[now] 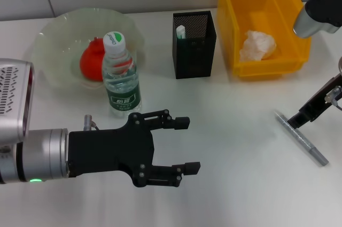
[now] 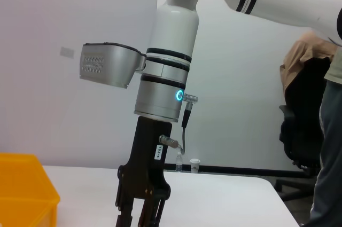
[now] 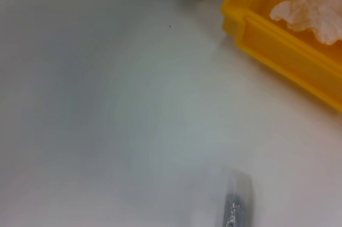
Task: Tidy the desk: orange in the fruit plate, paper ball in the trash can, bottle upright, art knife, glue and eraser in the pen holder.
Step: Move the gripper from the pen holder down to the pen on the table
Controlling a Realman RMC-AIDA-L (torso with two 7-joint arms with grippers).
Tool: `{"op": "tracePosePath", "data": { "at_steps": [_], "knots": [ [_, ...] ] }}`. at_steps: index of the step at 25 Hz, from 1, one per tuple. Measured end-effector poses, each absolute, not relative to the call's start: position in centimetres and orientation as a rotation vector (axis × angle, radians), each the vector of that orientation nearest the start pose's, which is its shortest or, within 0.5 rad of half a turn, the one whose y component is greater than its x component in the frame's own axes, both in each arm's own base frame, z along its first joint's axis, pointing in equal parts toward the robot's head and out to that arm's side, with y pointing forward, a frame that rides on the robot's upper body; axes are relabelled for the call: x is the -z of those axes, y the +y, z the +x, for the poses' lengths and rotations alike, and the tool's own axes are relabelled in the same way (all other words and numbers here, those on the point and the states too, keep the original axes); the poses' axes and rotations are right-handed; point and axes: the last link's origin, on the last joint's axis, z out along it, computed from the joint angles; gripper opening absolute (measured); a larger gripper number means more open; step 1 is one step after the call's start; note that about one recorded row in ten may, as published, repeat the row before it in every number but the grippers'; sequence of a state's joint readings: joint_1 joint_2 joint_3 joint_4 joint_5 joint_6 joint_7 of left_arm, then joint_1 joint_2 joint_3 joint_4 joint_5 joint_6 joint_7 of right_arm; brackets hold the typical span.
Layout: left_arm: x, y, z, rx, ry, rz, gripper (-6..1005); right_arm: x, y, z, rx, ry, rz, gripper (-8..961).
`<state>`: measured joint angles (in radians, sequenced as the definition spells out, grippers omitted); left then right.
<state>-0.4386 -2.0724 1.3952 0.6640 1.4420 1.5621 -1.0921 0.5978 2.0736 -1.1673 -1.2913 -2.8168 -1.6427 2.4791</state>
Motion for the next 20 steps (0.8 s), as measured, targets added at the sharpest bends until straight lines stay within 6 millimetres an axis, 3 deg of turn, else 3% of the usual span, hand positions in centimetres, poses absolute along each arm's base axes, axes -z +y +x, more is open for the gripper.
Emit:
{"op": "tracePosePath", "data": {
  "at_steps": [20],
  "knots": [
    [5.9,28.1,-20.6,0.972,-0.088,-2.969,808,-2.5,35.8,24.6,0.683,1.075,-2.423,507]
  ]
}}
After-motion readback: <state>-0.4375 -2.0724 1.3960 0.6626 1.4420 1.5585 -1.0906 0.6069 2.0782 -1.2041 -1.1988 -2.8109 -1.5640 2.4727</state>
